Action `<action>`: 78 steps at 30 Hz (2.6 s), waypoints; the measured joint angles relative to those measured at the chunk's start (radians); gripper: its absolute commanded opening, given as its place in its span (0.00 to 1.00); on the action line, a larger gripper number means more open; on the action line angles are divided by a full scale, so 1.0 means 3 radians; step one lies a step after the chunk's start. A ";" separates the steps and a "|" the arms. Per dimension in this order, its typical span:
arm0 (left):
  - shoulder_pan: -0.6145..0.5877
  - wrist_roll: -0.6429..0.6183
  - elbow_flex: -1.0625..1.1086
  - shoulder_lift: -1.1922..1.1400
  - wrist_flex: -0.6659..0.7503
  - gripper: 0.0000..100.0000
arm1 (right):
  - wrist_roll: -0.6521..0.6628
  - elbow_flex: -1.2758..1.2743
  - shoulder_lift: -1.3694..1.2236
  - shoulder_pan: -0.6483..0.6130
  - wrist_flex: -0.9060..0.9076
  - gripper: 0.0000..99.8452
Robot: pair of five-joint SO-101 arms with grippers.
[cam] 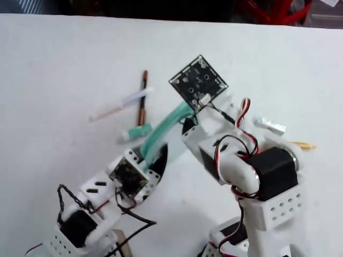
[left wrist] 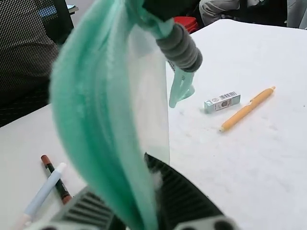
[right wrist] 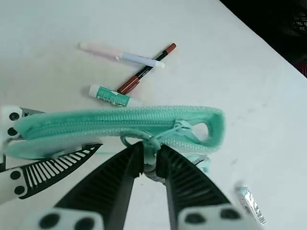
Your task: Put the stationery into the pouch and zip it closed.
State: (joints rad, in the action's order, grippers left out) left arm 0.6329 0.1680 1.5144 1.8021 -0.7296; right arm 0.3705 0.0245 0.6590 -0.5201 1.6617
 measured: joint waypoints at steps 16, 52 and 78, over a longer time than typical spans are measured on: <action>-0.0113 -0.0542 -0.0005 0.0005 0.0000 0.20 | 0.0020 -0.0363 0.0020 -0.0261 0.0026 0.02; -0.0179 -0.0199 0.0164 0.0005 0.0670 0.02 | -0.0783 -0.0307 0.0384 -0.0327 -0.0266 0.23; -0.0194 -0.0199 0.0174 0.0010 0.0685 0.02 | 0.0363 -0.0762 0.0450 -0.0829 -0.0629 0.02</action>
State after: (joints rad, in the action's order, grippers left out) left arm 0.5746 0.1082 1.5666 1.8052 -0.5240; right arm 0.4795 -0.2041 0.7940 -0.7687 1.4730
